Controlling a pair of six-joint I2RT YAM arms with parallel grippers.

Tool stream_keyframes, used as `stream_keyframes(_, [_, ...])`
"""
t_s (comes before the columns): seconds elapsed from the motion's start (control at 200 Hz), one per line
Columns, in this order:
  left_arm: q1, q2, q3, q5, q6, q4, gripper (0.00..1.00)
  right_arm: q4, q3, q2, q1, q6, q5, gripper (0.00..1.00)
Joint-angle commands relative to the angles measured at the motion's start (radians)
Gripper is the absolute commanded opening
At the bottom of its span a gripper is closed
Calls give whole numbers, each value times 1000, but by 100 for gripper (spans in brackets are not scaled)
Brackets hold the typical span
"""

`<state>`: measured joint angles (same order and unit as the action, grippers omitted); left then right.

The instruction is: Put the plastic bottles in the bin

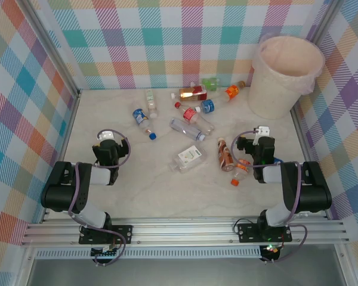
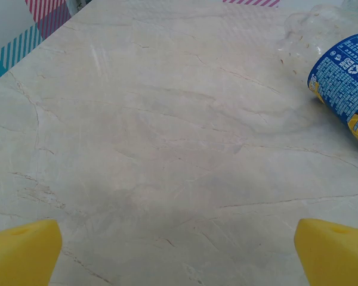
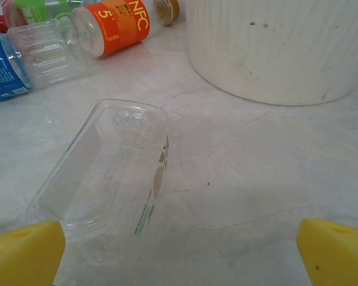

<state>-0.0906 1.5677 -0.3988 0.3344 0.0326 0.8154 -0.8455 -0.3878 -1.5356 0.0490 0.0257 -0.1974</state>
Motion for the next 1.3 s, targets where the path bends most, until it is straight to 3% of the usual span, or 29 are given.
stream_keyframes(0.0, [-11, -11, 5, 0, -2, 36, 100, -29, -1, 1, -6, 17, 16, 100])
stream_keyframes(1.065, [-11, -13, 11, 0, -3, 43, 100, -35, 3, 3, -6, 14, 16, 100])
stream_keyframes(1.295, [-11, -42, 4, -34, -14, 9, 100, 12, 3, 63, 1, -7, 45, 100])
